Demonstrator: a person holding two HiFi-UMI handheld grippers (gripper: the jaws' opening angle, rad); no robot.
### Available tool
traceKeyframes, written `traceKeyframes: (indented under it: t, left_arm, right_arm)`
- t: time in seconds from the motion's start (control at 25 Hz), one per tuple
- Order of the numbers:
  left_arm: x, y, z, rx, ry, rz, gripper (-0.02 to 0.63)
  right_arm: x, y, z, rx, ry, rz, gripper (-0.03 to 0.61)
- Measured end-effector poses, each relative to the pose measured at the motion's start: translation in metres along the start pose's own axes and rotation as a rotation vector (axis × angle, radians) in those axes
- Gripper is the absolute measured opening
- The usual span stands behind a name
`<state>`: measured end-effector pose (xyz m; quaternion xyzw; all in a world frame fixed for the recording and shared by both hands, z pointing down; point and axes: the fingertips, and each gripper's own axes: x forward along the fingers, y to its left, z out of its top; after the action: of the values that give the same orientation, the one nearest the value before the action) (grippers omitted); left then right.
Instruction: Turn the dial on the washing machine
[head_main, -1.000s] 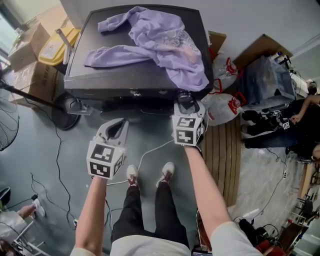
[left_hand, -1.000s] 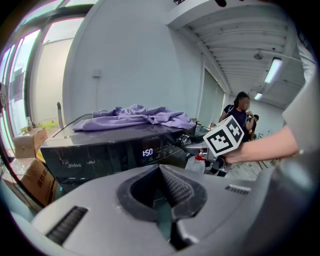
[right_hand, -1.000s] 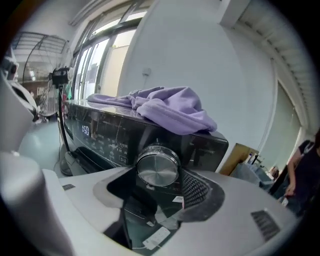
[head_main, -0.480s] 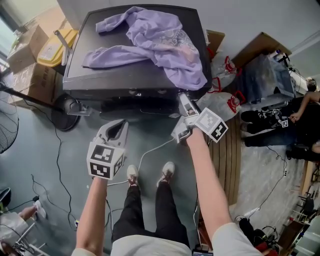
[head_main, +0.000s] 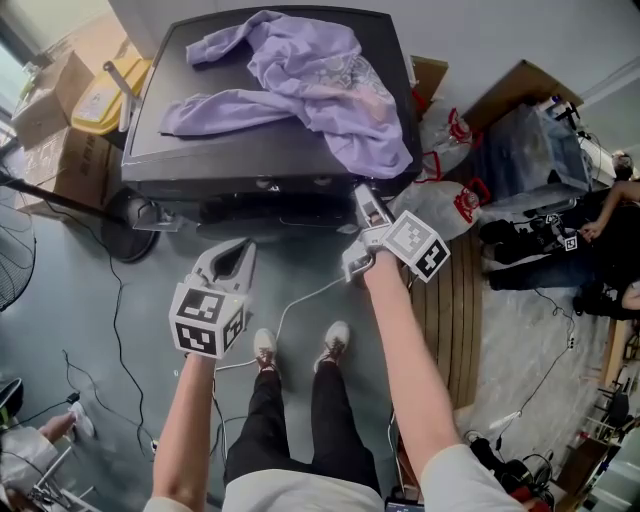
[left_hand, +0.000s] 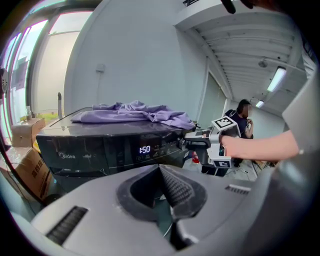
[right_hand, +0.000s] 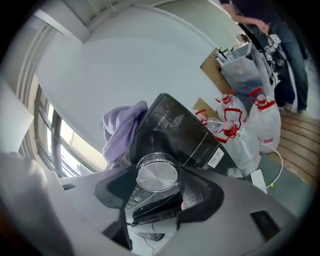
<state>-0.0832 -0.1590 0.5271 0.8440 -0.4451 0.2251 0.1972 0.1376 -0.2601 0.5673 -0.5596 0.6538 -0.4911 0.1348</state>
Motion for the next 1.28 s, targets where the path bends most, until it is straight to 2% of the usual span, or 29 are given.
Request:
traceKeyframes:
  t: [0.12, 0.28, 0.4, 0.92, 1.28]
  left_arm:
    - [0.001, 0.001, -0.001, -0.009, -0.001, -0.001, 0.014]
    - [0.001, 0.001, 0.002, -0.017, -0.007, -0.005, 0.014]
    - [0.000, 0.001, 0.007, -0.019, -0.015, -0.010, 0.014]
    - [-0.005, 0.004, 0.008, -0.024, -0.021, -0.011, 0.014]
    - [-0.015, 0.010, 0.014, -0.031, -0.030, 0.001, 0.014]
  right_arm:
    - [0.000, 0.000, 0.000, -0.072, 0.014, -0.026, 0.275]
    - [0.000, 0.002, -0.001, -0.262, 0.022, -0.094, 0.275]
    - [0.001, 0.002, -0.001, -0.364, 0.015, -0.129, 0.275]
    - [0.002, 0.006, -0.005, -0.713, 0.008, -0.255, 0.275]
    - [-0.012, 0.009, -0.002, -0.770, 0.031, -0.245, 0.284]
